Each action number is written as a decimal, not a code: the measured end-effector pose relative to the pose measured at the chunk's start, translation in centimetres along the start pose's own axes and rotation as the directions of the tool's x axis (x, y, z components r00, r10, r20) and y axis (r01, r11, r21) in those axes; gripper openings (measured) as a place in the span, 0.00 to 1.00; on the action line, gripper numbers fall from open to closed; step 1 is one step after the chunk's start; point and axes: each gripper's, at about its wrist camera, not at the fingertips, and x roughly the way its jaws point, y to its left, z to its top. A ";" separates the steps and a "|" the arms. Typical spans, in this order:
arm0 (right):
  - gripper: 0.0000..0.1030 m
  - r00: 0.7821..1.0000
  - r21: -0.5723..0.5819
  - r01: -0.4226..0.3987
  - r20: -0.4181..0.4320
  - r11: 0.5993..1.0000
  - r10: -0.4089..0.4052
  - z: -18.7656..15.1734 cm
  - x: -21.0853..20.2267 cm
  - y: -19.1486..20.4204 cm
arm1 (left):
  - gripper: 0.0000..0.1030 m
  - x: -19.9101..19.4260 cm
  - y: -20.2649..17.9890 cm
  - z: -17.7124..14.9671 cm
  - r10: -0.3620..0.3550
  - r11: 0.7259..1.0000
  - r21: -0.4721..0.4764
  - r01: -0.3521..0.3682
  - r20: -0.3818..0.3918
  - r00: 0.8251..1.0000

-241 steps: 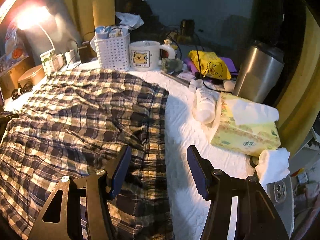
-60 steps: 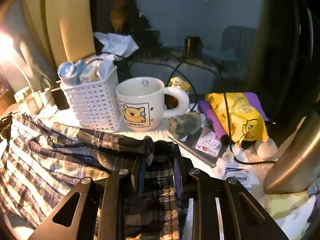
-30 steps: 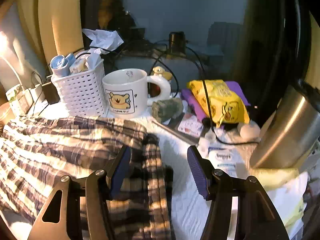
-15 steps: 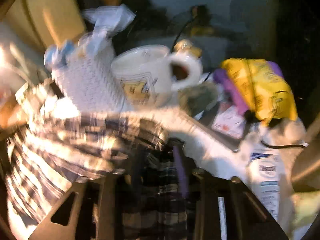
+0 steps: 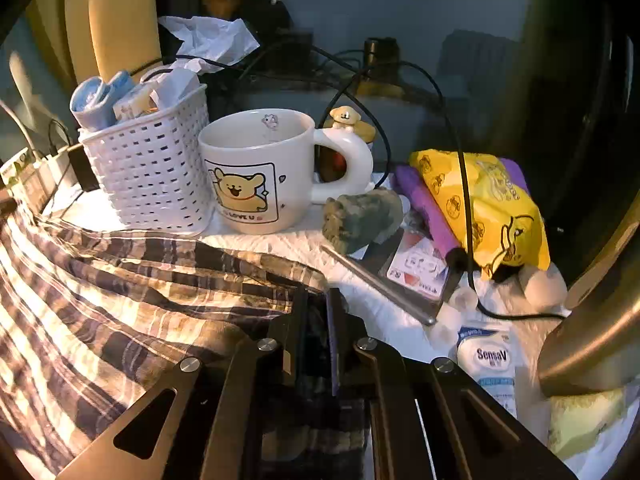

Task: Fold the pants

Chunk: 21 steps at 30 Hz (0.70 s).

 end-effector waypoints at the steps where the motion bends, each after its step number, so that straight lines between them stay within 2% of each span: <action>1: 0.26 1.000 0.004 0.015 0.008 1.000 -0.015 0.1 -0.3 0.0 | 0.69 -0.9 0.2 -0.4 0.013 1.000 -0.010 -0.013 0.014 1.000; 2: 0.44 0.999 0.011 0.034 0.024 0.999 -0.035 0.2 -0.8 -0.3 | 0.69 -1.7 0.4 -0.7 0.021 1.000 -0.009 -0.020 0.025 0.999; 3: 0.58 0.998 0.022 0.047 0.047 0.999 -0.048 0.1 -1.7 -0.7 | 0.69 -2.6 0.4 -1.0 0.027 1.000 -0.003 -0.027 0.031 0.999; 4: 0.60 0.997 0.032 0.047 0.060 0.998 -0.049 0.0 -2.4 -0.9 | 0.69 -3.6 0.5 -1.3 0.037 0.999 0.006 -0.037 0.037 0.999; 9: 0.60 0.995 0.039 -0.006 0.104 0.999 0.002 -0.4 -5.4 -0.8 | 0.69 -8.5 0.3 -3.9 0.043 0.999 -0.016 -0.042 0.052 0.998; 16: 0.60 0.993 0.044 -0.084 0.083 0.996 0.080 -2.0 -6.5 1.8 | 0.69 -13.0 -3.5 -10.7 -0.061 0.997 -0.046 0.061 0.004 0.998; 21: 0.60 0.994 0.078 -0.088 0.067 0.993 0.083 -4.4 -7.8 1.7 | 0.69 -16.4 -5.7 -14.4 -0.142 0.985 -0.103 0.141 0.000 0.990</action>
